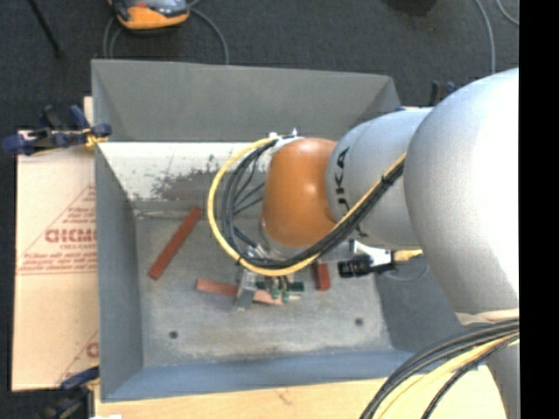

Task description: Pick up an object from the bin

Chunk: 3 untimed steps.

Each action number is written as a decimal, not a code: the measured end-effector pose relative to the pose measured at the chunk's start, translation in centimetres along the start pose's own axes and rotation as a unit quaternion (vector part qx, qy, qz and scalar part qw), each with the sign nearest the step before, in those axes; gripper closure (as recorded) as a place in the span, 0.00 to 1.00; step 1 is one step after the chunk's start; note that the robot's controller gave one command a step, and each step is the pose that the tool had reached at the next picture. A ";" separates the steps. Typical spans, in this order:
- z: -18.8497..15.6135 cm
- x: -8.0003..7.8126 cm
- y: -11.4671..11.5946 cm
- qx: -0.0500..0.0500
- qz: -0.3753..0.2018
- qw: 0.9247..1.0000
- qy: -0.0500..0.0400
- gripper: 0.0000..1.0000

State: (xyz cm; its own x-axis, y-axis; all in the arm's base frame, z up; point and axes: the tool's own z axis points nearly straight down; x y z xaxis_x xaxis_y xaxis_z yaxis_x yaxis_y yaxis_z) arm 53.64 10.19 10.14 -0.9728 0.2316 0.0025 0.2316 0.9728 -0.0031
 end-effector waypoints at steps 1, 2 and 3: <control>-1.2 0.1 0.0 0.000 -0.012 1.000 -0.001 1.00; -4.0 -4.4 -2.6 -0.003 -0.042 0.999 -0.003 1.00; -6.8 -3.8 -2.9 0.001 -0.018 1.000 -0.003 1.00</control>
Offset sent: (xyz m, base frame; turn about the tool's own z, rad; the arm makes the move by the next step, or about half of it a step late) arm 0.0754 -0.0787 0.0458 -0.1082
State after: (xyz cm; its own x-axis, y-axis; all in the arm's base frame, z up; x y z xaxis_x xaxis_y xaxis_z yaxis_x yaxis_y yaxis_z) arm 56.70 6.54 16.99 -0.9806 0.1961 -0.0035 0.1961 0.9806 -0.0058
